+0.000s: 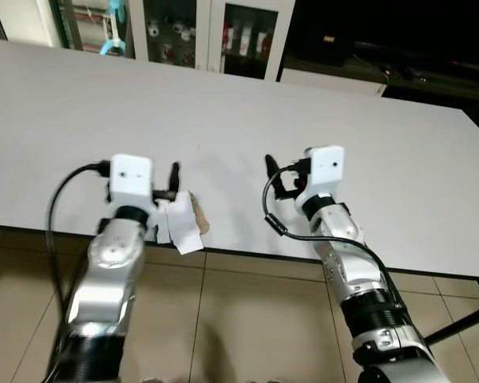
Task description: Picking trash to rubbish bin
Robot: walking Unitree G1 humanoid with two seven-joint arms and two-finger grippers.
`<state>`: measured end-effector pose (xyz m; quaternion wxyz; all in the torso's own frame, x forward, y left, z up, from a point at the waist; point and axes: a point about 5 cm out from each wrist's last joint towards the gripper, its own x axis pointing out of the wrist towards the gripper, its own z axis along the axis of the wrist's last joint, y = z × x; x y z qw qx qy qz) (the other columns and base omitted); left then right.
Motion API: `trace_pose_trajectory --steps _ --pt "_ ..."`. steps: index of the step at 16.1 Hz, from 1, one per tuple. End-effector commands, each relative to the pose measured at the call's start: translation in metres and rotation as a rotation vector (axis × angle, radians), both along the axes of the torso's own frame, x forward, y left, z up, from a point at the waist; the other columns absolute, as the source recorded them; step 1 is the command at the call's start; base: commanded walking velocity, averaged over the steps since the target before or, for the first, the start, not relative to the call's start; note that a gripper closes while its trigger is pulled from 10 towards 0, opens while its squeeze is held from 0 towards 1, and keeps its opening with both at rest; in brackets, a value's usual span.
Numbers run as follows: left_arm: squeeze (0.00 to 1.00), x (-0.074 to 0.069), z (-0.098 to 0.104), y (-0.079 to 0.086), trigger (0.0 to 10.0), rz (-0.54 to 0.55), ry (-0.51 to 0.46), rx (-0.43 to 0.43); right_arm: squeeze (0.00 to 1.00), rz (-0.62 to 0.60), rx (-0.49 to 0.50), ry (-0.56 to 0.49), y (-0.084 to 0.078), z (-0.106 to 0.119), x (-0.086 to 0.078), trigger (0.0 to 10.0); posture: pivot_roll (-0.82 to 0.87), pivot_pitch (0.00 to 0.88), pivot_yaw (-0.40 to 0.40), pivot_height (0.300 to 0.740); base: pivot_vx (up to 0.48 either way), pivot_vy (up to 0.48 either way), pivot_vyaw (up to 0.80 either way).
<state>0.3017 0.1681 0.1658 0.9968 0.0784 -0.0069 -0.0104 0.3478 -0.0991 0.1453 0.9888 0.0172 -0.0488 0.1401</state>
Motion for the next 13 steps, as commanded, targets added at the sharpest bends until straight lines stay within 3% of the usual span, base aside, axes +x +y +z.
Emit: trace_pose_trajectory --steps 1,4,7,9,13 --pt "0.00 -0.008 0.004 -0.009 10.0 -0.011 0.071 -0.031 0.00 -0.003 -0.001 0.012 -0.003 -0.002 -0.002 10.0 0.01 0.032 -0.112 0.740 0.000 0.000 0.00" --pt "0.00 -0.015 -0.004 -0.024 10.0 -0.039 0.208 -0.095 0.00 0.024 0.008 0.019 0.002 -0.001 -0.001 10.0 0.01 0.045 -0.112 0.740 0.000 0.000 0.00" --pt "0.00 -0.010 -0.013 -0.027 10.0 -0.010 0.283 -0.067 0.00 0.072 0.011 0.035 0.008 -0.001 -0.002 10.0 -0.01 0.056 -0.102 0.740 0.000 0.000 0.00" --pt "0.00 -0.008 -0.011 -0.025 10.0 0.042 0.316 -0.058 0.00 0.186 -0.007 0.038 0.015 -0.001 -0.009 10.0 -0.02 0.064 -0.095 0.740 0.000 0.000 0.00" --pt "0.00 -0.011 -0.009 -0.023 10.0 0.057 0.335 -0.040 0.00 0.274 -0.023 0.070 0.011 -0.008 -0.016 10.0 -0.01 0.074 -0.098 0.740 0.000 0.000 0.00"
